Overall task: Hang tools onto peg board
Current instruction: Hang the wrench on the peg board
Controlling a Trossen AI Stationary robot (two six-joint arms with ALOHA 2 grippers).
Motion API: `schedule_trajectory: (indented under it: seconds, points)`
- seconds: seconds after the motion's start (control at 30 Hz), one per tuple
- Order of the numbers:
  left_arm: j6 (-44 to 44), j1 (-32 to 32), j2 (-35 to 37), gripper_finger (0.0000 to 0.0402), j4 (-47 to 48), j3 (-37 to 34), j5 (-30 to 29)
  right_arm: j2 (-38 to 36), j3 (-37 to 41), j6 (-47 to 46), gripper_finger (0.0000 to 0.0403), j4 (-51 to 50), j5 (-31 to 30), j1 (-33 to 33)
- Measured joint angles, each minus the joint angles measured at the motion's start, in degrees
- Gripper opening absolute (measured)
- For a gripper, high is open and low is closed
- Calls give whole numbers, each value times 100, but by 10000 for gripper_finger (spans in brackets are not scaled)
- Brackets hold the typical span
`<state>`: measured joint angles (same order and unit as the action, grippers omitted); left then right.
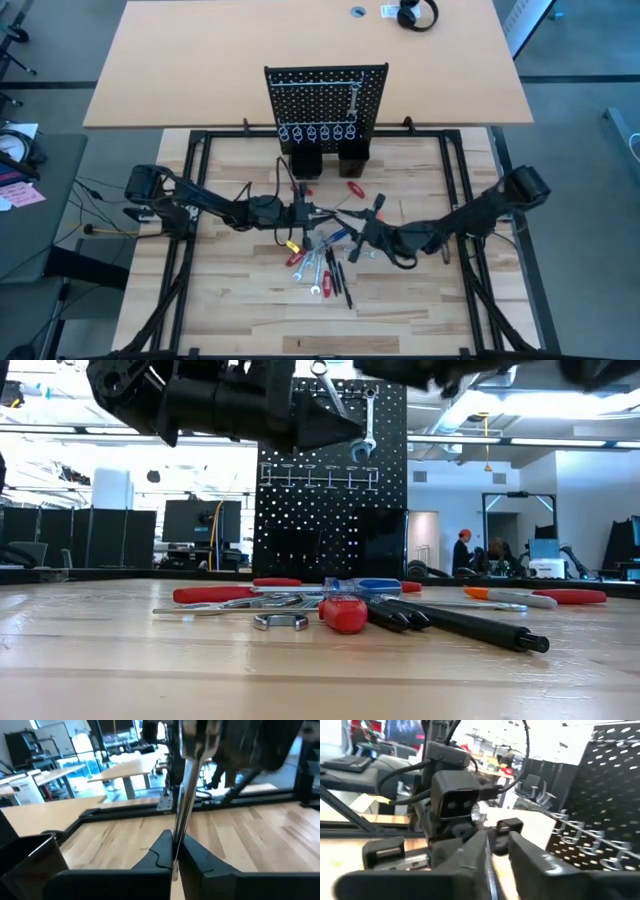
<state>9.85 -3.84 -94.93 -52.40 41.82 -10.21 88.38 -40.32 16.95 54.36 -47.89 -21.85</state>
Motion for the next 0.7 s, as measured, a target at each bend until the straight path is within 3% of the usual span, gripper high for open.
schedule_trajectory:
  seconds: [0.1,0.23,0.33,0.43,0.53,0.7]
  points:
    - [-5,37,338,1,513,1,331,-551,-2,-815,160,-1489,144,-104]
    - [-170,181,756,1,1371,2,910,-936,-2,-1745,198,-2595,1042,141]
    - [-326,296,882,1,1729,0,1316,-755,-2,-1776,206,-2271,1843,437]
    - [-491,378,896,0,1893,12,1657,-392,-2,-1587,203,-1732,1960,672]
    - [-510,400,894,0,2401,167,1726,-31,-16,-1370,195,-1287,2105,862]
    - [-435,402,894,0,2857,429,1725,479,-467,-1484,172,-1199,3031,1145]
